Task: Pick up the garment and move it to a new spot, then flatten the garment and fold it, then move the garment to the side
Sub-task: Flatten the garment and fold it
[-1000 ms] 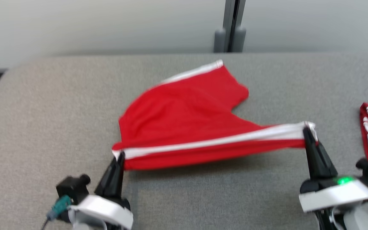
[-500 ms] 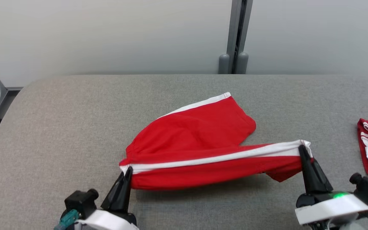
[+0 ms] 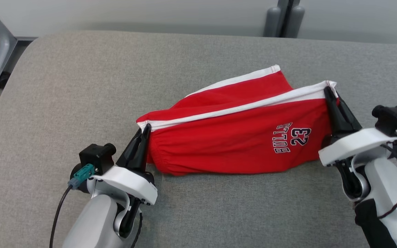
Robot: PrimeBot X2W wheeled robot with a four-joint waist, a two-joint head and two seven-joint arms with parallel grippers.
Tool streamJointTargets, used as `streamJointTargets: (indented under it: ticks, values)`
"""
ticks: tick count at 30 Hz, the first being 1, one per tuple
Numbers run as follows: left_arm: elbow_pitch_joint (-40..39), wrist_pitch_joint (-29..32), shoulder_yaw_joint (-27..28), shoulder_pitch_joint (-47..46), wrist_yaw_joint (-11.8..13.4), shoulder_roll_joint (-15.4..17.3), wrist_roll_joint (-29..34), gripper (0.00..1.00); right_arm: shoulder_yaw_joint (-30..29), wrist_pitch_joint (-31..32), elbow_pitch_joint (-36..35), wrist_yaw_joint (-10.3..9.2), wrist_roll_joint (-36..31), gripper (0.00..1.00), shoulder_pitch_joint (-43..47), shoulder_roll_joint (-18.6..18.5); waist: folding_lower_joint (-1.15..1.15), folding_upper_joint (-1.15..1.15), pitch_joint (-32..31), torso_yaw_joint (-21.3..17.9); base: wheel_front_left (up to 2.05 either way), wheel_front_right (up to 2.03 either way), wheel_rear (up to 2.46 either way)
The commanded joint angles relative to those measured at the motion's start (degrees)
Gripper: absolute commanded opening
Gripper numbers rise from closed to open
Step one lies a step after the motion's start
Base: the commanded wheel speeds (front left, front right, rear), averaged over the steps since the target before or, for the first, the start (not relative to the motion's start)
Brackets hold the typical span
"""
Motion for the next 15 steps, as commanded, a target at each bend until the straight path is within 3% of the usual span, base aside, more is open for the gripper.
streamJointTargets:
  ticks: [1, 5, 15]
  values:
    - [1.09, -0.24, 0.12, -1.6, 0.04, 0.34, -0.14, 0.0, 0.43, 0.08, 2.13, -0.02, -0.44, 0.0, -2.32, -0.44, 0.0, 0.0, 2.3, 1.63, 0.0, 0.0, 0.0]
    - [3.89, -0.24, -0.62, -5.84, 0.68, 0.21, -0.5, 0.0, -0.01, -0.17, 8.96, -0.03, -3.68, 0.0, -9.51, -2.13, 0.0, 0.0, 5.14, 3.15, 0.0, 0.0, 0.0]
    - [7.68, -0.24, -6.46, -13.93, 2.39, 0.22, -5.23, 0.0, 0.77, -0.25, 22.23, -0.03, -9.9, 0.0, -23.17, -0.57, 0.0, 0.0, 10.06, 5.43, 0.0, 0.0, 0.0]
